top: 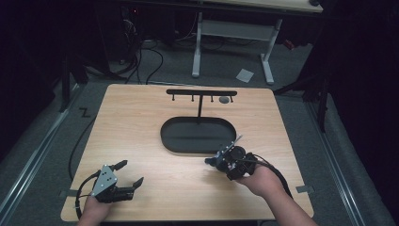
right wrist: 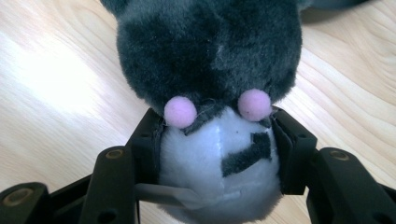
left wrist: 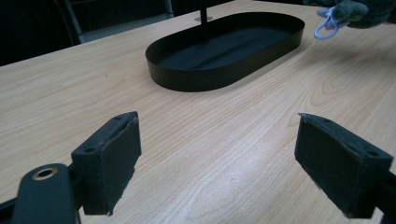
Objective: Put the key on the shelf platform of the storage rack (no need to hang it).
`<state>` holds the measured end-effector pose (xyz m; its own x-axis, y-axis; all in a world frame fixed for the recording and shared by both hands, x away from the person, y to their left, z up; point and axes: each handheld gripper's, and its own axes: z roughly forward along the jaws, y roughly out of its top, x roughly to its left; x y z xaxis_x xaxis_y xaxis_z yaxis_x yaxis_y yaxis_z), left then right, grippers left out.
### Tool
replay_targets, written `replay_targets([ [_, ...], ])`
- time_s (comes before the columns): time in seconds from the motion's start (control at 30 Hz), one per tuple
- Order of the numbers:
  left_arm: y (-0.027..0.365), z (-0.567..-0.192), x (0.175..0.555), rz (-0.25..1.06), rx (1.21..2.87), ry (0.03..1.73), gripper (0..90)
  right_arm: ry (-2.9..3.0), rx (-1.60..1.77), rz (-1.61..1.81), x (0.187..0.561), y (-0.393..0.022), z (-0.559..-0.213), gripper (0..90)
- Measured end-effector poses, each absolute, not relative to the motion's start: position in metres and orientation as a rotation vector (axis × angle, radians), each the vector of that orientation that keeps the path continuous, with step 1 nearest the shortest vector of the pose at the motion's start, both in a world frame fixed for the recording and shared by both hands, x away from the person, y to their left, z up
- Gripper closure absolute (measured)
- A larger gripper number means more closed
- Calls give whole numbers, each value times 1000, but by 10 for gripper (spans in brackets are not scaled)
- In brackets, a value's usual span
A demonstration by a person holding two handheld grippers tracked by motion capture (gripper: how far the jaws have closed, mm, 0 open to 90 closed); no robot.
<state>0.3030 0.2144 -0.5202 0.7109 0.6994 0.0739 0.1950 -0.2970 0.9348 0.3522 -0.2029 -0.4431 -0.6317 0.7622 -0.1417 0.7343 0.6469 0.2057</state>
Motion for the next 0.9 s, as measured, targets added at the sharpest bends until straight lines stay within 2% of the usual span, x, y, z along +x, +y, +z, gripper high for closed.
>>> replay_targets([
  [0.07,214,-520,303,587,1843,700,151,2699,1216,108,349,-205,-449,469],
  [0.33,215,-520,303,586,1842,703,151,2680,1291,130,348,-217,-449,477],
  [0.9,215,-520,303,591,1839,701,151,2539,1559,264,356,-256,-414,471],
])
